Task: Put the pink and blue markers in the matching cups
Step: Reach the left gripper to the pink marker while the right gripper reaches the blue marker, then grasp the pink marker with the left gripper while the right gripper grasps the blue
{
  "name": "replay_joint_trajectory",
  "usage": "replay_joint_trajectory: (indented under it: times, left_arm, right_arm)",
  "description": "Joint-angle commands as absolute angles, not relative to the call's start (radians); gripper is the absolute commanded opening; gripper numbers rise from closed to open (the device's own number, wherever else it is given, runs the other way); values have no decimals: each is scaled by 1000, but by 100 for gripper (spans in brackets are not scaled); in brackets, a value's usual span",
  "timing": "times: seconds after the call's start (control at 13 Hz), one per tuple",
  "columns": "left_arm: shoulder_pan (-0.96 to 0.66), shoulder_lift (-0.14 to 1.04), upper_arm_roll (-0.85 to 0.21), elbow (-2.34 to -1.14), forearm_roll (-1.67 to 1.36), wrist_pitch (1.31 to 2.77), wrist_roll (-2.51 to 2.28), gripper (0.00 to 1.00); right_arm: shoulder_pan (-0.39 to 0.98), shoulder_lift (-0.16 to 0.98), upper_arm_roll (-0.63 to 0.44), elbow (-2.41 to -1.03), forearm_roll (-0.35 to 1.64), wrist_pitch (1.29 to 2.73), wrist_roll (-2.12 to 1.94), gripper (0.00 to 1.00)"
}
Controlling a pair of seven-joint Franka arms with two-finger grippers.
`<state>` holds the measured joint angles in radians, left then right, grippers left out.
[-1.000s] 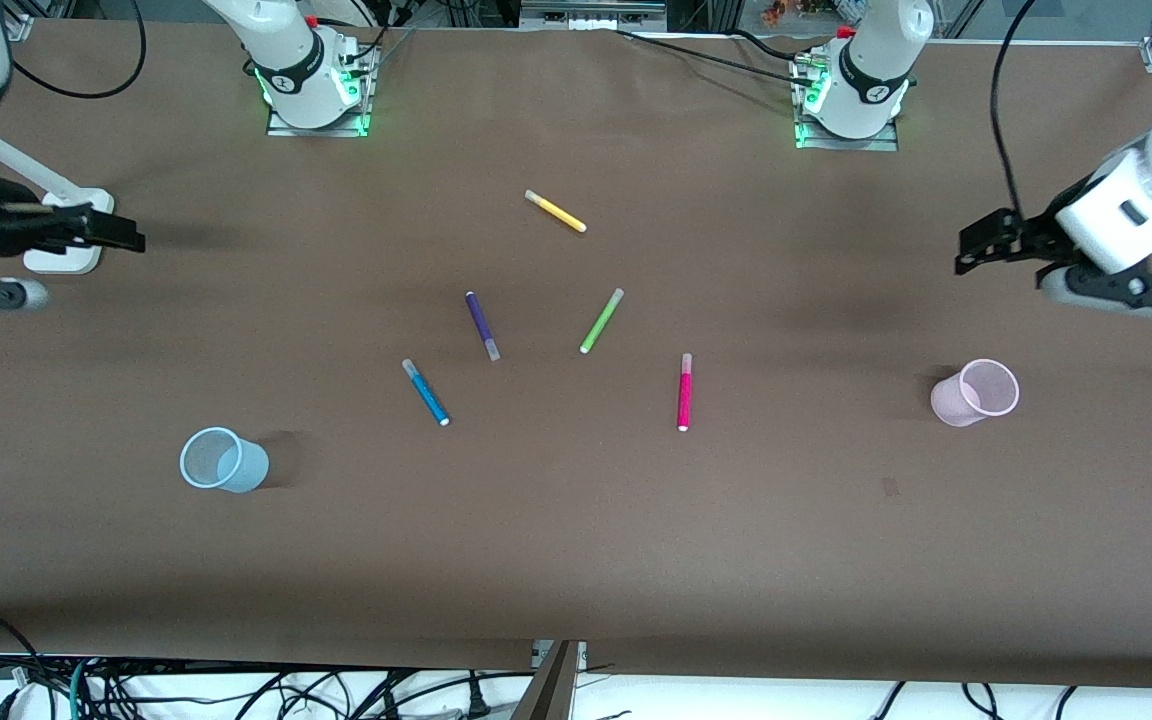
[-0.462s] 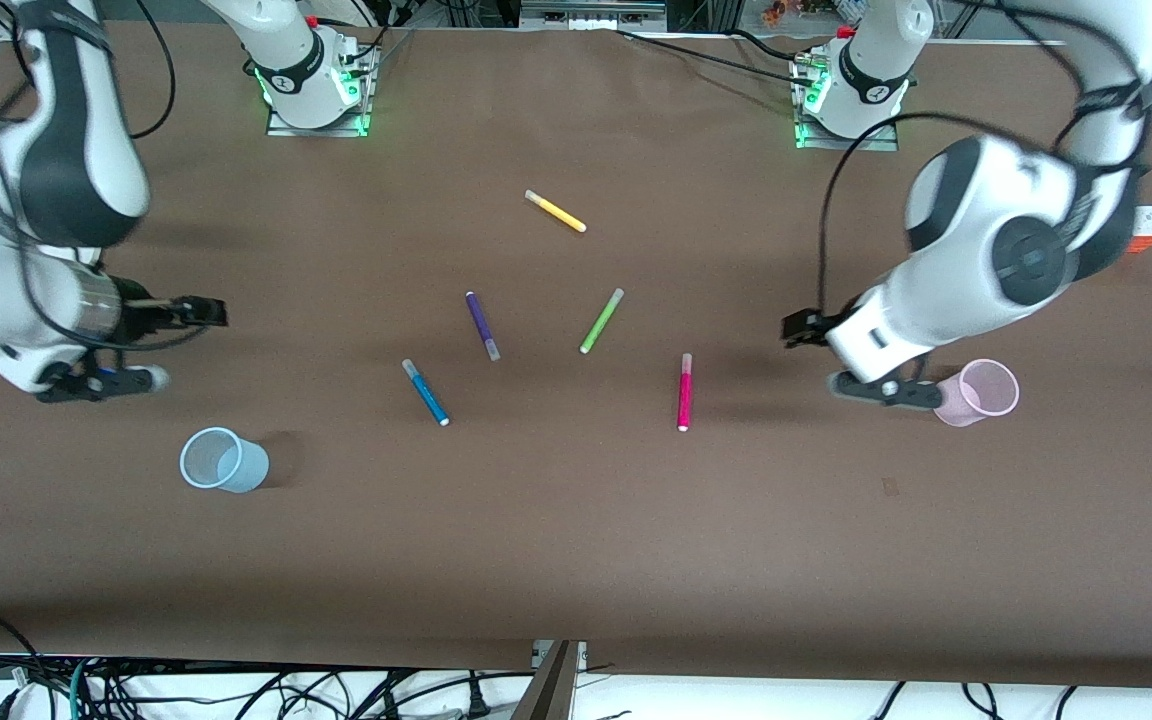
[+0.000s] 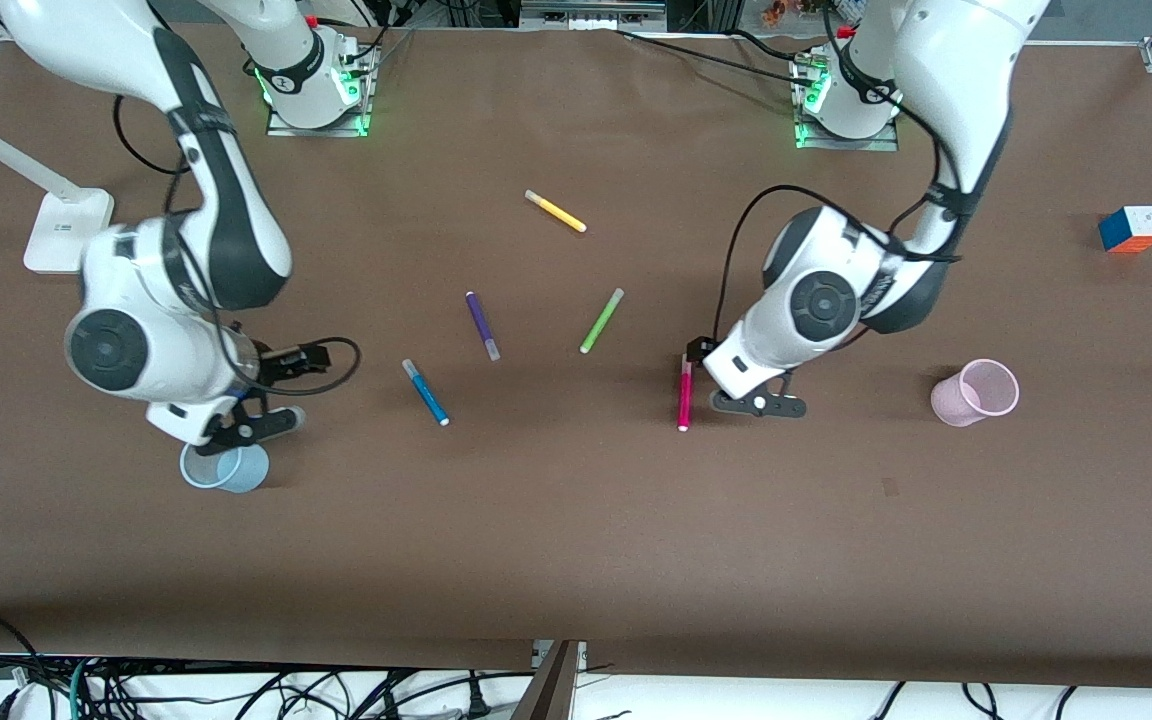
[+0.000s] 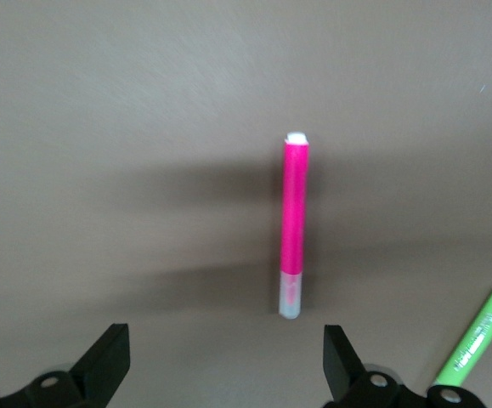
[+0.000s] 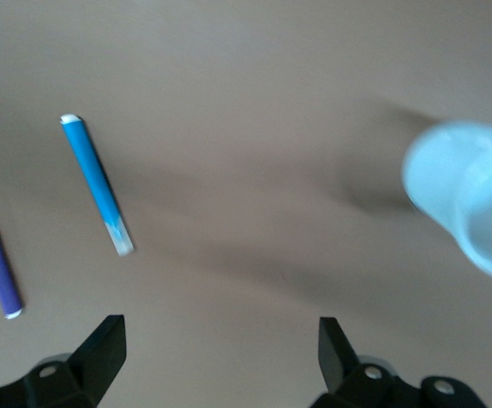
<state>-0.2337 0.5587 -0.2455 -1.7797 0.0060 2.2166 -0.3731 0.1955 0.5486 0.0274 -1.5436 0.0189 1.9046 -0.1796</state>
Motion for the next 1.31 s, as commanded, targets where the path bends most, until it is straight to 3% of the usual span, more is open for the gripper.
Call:
replay_joint_trajectory:
  times: [0.0,0.38,0.62,0.77,1.0,1.08,1.23]
  left_arm:
    - [-276,607,-235,-1784,82,2301,-447,100]
    - [-305,681,-230,-1727,147,2315,-497,100]
    - [-307,701,-232,-1714,164,2316,-520,90]
    - [-314,715,-230,-1712,166,2341,-537,73]
    - [-316,730,-229,-1712,181,2359,-557,37]
    - [-314,729,-230,-1712,183,2359,-566,4]
    - [-296,718,-230,-1712,183,2355,-545,0]
  right_arm:
    - [205,609,61,-1526,35,1992,-239,100]
    - [293,676,66,-1534,31,2080,-224,100]
    - [330,684,66,-1569,31,2111,-100,100]
    - [330,683,66,-1595,31,2141,-91,100]
    - [331,663,66,-1669,29,2227,-86,100]
    - [331,654,66,-1693,28,2259,-86,100]
    - [331,644,66,-1756,28,2350,-86,100]
